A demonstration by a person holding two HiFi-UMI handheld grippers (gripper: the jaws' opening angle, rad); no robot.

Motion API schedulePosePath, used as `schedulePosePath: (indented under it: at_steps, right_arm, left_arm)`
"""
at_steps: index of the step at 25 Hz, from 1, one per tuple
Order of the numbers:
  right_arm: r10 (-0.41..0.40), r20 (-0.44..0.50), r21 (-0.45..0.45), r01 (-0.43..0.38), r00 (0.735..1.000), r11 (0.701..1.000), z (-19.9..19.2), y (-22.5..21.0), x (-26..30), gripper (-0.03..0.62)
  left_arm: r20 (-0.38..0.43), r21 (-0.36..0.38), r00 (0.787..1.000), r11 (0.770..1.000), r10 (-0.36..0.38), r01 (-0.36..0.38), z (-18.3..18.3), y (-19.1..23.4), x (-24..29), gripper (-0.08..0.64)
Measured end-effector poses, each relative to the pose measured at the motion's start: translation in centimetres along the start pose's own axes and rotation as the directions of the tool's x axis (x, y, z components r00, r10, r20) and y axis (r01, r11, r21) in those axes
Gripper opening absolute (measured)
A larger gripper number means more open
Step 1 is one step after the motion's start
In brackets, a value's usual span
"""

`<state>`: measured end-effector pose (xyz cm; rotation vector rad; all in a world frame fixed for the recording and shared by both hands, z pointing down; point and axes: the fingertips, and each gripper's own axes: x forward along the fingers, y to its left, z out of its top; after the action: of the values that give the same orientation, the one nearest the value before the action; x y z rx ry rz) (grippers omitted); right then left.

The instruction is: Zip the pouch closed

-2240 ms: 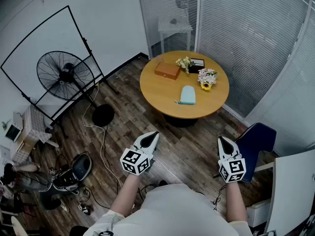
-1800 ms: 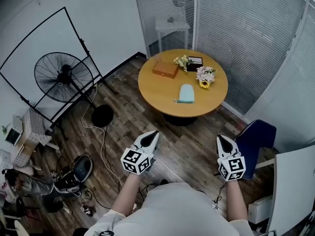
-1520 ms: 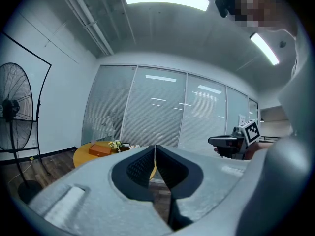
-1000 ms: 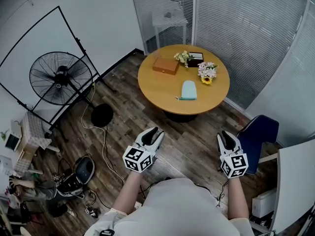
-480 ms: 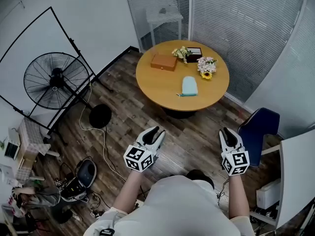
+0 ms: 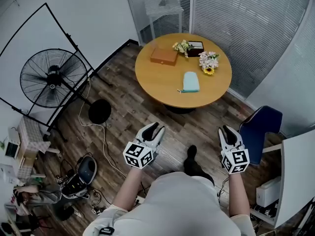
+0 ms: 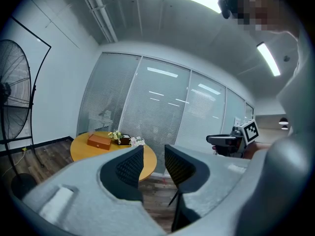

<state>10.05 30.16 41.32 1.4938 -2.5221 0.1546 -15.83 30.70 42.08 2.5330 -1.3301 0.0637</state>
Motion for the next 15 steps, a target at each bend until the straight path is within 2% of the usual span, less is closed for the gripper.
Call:
schedulePosePath:
  at_steps: [15]
  right_arm:
    - [0.097, -0.046, 0.017, -0.097, 0.994, 0.995, 0.8, -7.5, 12.5, 0.078]
  left_arm:
    - [-0.018, -0.040, 0.998, 0.997, 0.061, -0.062, 1.8, 5.5, 11.3, 0.133]
